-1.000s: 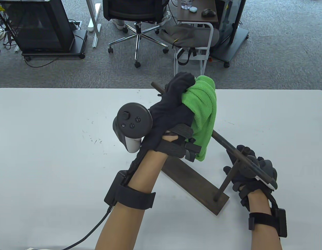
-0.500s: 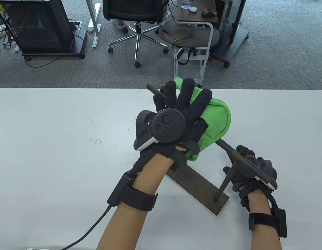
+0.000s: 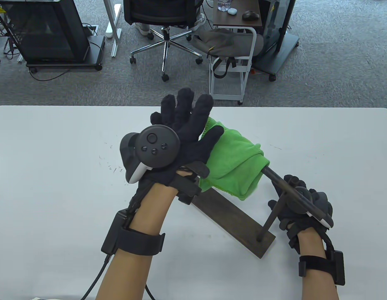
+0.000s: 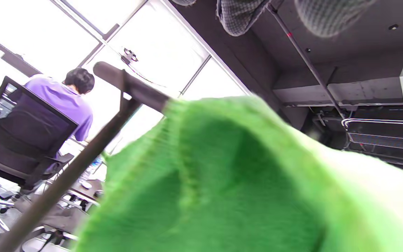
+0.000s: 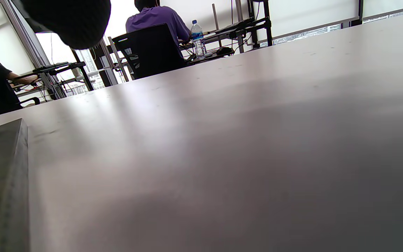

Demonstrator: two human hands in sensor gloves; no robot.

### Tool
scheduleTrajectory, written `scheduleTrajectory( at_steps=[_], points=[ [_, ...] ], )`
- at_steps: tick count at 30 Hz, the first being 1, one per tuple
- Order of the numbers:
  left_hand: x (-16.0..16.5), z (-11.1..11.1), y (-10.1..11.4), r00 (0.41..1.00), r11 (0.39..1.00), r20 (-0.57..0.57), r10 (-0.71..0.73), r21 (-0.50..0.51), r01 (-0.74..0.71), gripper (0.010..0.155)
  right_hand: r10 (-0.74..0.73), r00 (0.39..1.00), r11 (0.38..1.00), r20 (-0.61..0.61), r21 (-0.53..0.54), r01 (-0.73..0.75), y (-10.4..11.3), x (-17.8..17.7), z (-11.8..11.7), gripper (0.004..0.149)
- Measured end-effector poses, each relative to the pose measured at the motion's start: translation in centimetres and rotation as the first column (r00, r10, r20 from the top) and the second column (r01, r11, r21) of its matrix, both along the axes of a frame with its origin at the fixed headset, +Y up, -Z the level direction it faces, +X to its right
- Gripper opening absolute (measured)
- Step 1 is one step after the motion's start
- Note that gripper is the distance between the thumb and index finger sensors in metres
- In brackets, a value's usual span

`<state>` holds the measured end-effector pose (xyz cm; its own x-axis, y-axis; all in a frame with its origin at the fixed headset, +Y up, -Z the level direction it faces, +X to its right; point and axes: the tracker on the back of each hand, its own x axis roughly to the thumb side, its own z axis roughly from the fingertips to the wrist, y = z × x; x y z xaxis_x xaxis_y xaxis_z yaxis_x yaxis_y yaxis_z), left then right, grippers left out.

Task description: Hang square towel on desktop hanging rack

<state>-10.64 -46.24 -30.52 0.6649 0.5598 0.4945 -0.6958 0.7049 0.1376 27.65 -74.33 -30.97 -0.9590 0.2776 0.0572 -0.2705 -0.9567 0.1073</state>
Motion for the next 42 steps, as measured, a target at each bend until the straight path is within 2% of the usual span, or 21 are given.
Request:
scheduleTrajectory(
  at_steps=[6,9,12,20,23,26,30,35,39,42],
  points=[
    [-3.6,-0.4,-2.4,0.998,0.999,-0.068,-0.001,-0.044,-0.002,0.073,0.010,1.000,1.000,0.002,-0.006,-0.010,-0.2,0.1,0.0,0.072],
    [-4.7,-0.7,-4.9,0.996,0.997,-0.085,-0.014,-0.078,0.008,0.073,0.015,1.000,1.000,0.007,-0.001,-0.015,-0.1,0.1,0.1,0.072],
    [-5.4,-0.9,-8.0,0.993,0.992,-0.095,-0.064,-0.118,0.053,0.073,0.017,1.000,1.000,0.009,-0.001,-0.017,-0.1,0.2,0.2,0.072],
    [-7.4,-1.5,-18.6,0.960,0.946,-0.113,-0.257,-0.234,0.226,0.073,0.017,1.000,1.000,0.025,-0.007,-0.017,-0.3,0.6,0.1,0.072],
    [-7.5,-1.3,-21.7,0.952,0.952,-0.124,-0.281,-0.163,0.260,0.070,0.022,0.999,1.000,0.027,-0.012,-0.022,-0.3,0.7,0.1,0.071],
    [-7.7,-1.3,-24.4,0.935,0.937,-0.115,-0.334,-0.148,0.317,0.069,0.023,0.999,1.000,0.041,-0.022,-0.022,-0.6,1.1,-0.1,0.071],
    [-8.5,-2.0,-26.5,0.888,0.882,-0.096,-0.450,-0.202,0.425,0.067,0.030,0.998,0.999,0.055,-0.034,-0.028,-1.0,1.4,0.0,0.072],
    [-10.0,-2.5,-29.0,0.887,0.838,-0.066,-0.457,-0.366,0.405,0.067,0.047,0.997,0.998,0.061,-0.041,-0.045,-1.0,1.5,0.0,0.072],
    [-11.0,-2.8,-30.1,0.863,0.796,-0.064,-0.502,-0.425,0.431,0.067,0.051,0.997,0.998,0.058,-0.037,-0.049,-0.9,1.4,0.1,0.072],
    [-11.5,-2.8,-30.5,0.872,0.791,-0.077,-0.483,-0.466,0.396,0.067,0.061,0.997,0.998,0.056,-0.035,-0.059,-0.9,1.4,0.0,0.072]
  ],
)
